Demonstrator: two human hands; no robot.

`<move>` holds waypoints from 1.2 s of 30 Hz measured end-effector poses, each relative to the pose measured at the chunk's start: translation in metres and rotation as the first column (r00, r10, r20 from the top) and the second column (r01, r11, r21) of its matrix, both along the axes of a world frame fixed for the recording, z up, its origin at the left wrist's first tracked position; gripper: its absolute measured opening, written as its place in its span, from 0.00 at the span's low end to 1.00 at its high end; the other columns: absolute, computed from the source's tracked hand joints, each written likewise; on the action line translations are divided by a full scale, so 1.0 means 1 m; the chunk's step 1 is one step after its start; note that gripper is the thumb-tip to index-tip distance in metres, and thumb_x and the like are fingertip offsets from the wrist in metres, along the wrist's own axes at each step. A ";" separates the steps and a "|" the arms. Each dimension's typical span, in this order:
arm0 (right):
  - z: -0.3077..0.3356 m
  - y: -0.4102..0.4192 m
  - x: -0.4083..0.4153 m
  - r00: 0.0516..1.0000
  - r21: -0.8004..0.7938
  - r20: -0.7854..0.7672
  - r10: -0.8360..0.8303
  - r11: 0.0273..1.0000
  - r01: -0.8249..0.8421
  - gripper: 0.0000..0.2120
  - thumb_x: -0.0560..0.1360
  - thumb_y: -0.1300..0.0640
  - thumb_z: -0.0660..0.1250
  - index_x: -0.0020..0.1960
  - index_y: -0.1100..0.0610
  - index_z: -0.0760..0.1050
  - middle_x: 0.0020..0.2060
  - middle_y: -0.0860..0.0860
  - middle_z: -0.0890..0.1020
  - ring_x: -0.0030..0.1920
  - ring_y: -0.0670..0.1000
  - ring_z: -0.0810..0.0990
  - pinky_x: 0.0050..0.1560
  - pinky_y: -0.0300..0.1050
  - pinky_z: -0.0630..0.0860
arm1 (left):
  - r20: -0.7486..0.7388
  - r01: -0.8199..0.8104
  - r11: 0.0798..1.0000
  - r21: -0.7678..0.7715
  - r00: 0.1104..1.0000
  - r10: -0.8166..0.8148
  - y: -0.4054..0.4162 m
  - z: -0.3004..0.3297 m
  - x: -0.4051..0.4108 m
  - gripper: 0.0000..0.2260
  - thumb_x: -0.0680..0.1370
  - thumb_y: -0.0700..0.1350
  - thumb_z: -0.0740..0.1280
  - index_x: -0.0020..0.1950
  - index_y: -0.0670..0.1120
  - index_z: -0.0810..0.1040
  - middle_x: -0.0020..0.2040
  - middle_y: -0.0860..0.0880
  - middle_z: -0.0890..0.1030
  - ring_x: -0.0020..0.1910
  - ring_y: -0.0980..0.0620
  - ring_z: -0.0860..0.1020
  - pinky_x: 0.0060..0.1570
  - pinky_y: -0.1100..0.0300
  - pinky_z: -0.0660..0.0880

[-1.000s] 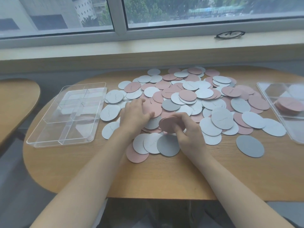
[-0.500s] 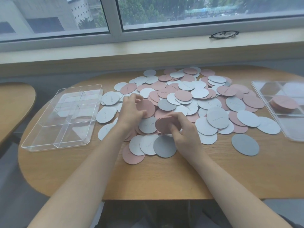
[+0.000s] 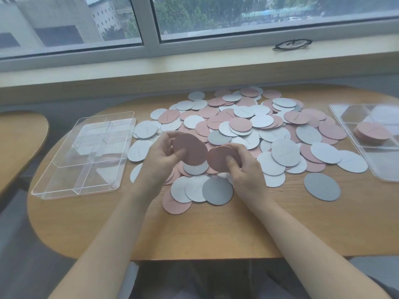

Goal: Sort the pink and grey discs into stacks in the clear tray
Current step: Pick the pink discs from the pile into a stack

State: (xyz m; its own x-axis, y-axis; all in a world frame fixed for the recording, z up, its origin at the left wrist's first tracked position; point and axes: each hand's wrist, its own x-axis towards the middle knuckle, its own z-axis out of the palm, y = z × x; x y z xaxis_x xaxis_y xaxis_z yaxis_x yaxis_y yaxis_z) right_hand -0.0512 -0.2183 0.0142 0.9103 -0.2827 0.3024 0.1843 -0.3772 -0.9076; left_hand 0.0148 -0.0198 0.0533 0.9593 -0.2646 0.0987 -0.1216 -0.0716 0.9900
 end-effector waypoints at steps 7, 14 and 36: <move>0.003 0.000 -0.003 0.995 0.038 0.015 0.095 0.995 -0.096 0.15 0.80 0.65 0.63 0.63 0.53 0.77 0.53 0.43 0.84 0.56 0.44 0.82 0.58 0.43 0.77 | 0.173 -0.068 0.979 0.194 0.984 0.034 -0.031 -0.023 -0.021 0.18 0.74 0.34 0.69 0.58 0.53 0.78 0.55 0.53 0.80 0.55 0.52 0.80 0.51 0.56 0.81; -0.003 0.001 -0.001 0.990 -0.122 -0.005 0.140 0.983 -0.140 0.17 0.76 0.61 0.70 0.64 0.51 0.77 0.52 0.41 0.83 0.51 0.39 0.79 0.51 0.31 0.73 | 0.466 -0.250 0.839 0.483 0.885 -0.004 -0.032 -0.047 -0.022 0.16 0.78 0.49 0.71 0.66 0.50 0.77 0.55 0.52 0.76 0.55 0.52 0.74 0.58 0.58 0.71; 0.000 -0.001 0.000 0.999 -0.175 -0.024 0.043 0.984 -0.046 0.14 0.72 0.66 0.69 0.54 0.53 0.78 0.42 0.41 0.82 0.39 0.36 0.76 0.41 0.28 0.68 | 0.367 -0.281 0.807 0.520 0.926 0.086 -0.025 -0.013 0.034 0.11 0.82 0.49 0.63 0.62 0.50 0.80 0.58 0.53 0.77 0.52 0.57 0.77 0.55 0.57 0.74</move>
